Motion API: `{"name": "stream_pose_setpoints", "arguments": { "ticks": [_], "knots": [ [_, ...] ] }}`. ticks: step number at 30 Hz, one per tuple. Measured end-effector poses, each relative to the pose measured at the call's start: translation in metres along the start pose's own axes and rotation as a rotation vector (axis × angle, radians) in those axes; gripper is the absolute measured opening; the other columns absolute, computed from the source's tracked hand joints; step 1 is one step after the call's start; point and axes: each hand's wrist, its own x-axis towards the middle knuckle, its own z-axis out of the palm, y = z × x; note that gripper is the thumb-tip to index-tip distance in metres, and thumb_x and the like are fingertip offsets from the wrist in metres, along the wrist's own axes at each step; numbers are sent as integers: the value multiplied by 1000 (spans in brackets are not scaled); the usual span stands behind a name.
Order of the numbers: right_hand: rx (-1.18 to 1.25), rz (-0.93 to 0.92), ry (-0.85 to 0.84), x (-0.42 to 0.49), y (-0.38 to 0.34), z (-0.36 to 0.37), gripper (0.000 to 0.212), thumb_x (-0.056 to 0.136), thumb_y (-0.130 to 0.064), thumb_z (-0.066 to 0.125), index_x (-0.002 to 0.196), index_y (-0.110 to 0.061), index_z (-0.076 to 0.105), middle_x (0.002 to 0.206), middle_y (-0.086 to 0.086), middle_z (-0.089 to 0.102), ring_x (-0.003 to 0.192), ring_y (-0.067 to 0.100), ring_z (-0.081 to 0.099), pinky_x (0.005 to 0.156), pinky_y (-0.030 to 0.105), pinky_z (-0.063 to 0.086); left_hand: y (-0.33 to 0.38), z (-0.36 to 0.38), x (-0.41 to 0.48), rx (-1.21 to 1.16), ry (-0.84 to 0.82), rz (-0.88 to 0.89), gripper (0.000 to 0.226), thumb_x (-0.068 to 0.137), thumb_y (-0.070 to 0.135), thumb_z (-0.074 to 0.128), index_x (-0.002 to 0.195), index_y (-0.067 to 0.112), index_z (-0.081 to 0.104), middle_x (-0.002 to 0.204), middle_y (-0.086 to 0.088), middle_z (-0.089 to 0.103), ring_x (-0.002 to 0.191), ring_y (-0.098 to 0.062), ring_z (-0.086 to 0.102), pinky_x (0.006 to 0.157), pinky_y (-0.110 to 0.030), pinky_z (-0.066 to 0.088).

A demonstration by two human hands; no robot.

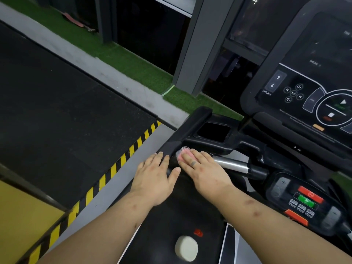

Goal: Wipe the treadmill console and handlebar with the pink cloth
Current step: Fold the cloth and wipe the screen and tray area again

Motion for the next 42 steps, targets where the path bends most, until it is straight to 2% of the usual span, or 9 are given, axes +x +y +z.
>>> {"name": "stream_pose_setpoints", "arguments": {
  "ticks": [8,14,17,21,24,28,37,42],
  "knots": [
    [36,-46,-24,-9,16,0,71,107,-18,37,164,-32,-4,171,-3,-17,157,22,-20,127,43,-10,-2,3,2,-24,-10,-5,76,102,68,9,164,25,22,172,0,18,158,-20,13,127,-43,14],
    [39,-84,-19,26,-13,1,62,111,-30,31,165,-27,2,172,0,-12,158,23,-17,127,43,-11,-2,5,2,-16,-1,-2,79,99,67,5,164,26,23,172,0,19,158,-20,14,127,-43,15],
    [8,-75,-18,25,-15,4,62,111,-33,30,165,-26,1,172,2,-15,158,25,-18,128,45,-11,-1,5,2,-19,9,-3,74,102,66,10,164,26,22,172,0,19,158,-19,14,127,-42,13],
    [4,-83,-9,6,-2,-1,63,110,-27,32,164,-28,1,172,0,-12,158,24,-15,127,44,-12,-1,4,1,-17,7,-1,75,102,66,9,164,26,23,172,0,19,158,-19,15,126,-42,14],
    [-17,-101,-29,-18,19,0,63,108,-22,33,165,-25,5,171,-5,-15,156,22,-21,123,43,-18,0,1,0,-14,4,-5,75,102,66,10,164,26,24,172,0,20,157,-20,16,126,-41,14],
    [-11,-103,-45,-30,32,3,64,107,-20,35,165,-25,10,171,-6,-13,154,23,-23,125,45,-14,2,0,0,-15,2,-13,74,103,65,10,164,25,26,171,0,20,157,-20,15,126,-41,13],
    [-20,-108,-13,16,-6,0,62,110,-30,32,164,-28,1,171,-2,-15,157,25,-18,125,45,-15,2,5,1,-9,9,-22,79,100,69,7,164,26,25,171,-1,21,158,-20,16,128,-43,14],
    [-53,-81,-27,15,-9,4,66,110,-32,32,163,-29,-6,168,0,-23,157,28,-19,127,48,-11,4,1,1,9,9,-20,76,102,67,10,163,25,26,171,-1,22,157,-21,16,126,-43,16]
  ]
}}
